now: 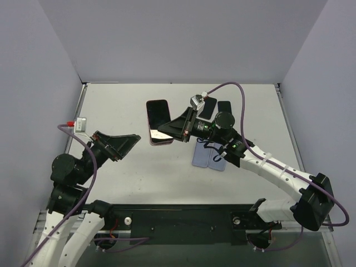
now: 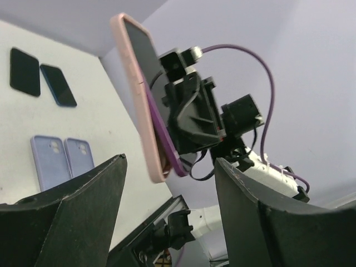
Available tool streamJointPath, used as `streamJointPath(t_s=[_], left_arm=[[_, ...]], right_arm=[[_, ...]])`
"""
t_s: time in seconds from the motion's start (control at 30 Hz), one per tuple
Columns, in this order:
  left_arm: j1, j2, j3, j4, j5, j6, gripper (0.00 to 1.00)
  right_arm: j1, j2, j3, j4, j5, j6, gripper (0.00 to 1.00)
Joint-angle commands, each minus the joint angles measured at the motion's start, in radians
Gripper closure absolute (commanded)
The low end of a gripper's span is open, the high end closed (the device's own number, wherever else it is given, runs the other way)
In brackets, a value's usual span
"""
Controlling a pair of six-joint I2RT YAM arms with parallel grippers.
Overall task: Take the phone out of the phone case
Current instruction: Remove the phone case from the phone.
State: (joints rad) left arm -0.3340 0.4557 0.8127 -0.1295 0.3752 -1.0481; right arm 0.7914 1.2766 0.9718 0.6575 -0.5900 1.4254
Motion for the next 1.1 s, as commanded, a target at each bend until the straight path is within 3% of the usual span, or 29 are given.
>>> streamJointPath(t_s=[0.0, 0.1, 0.3, 0.5, 0.67, 0.8, 0.9, 1.03, 1.07], left_arm=[[0.001, 0.024, -0.069, 0.099, 0.068, -0.059, 0.27], [0.0, 0.041, -0.099, 0.172, 0.103, -0.098, 0.32], [-0.005, 0.078, -0.115, 0.229, 0.151, -0.121, 0.25], [-0.019, 0.116, -0.135, 0.286, 0.169, -0.151, 0.27], [-0.051, 0.143, -0.145, 0.315, 0.15, -0.158, 0.41], [-0.086, 0.167, -0.144, 0.332, 0.13, -0.148, 0.47], [-0.117, 0.199, -0.097, 0.237, 0.081, -0.086, 0.55], [-0.14, 0.236, -0.02, 0.055, -0.007, 0.011, 0.76], [-0.142, 0.248, 0.002, -0.016, -0.033, 0.037, 0.9]], right_arm=[[-0.02, -0.062, 0.005, 0.178, 0.002, 0.043, 1.0], [-0.02, -0.062, -0.001, 0.206, 0.006, 0.063, 1.0], [-0.02, -0.059, -0.001, 0.209, 0.006, 0.064, 1.0], [-0.02, -0.043, 0.001, 0.231, 0.006, 0.075, 1.0], [-0.014, -0.04, 0.004, 0.246, 0.006, 0.086, 1.0], [-0.008, -0.039, -0.001, 0.245, 0.007, 0.084, 1.0], [-0.008, -0.042, -0.015, 0.243, 0.007, 0.083, 1.0], [-0.009, -0.068, -0.053, 0.229, 0.01, 0.064, 1.0], [-0.008, -0.081, -0.062, 0.211, 0.012, 0.058, 1.0]])
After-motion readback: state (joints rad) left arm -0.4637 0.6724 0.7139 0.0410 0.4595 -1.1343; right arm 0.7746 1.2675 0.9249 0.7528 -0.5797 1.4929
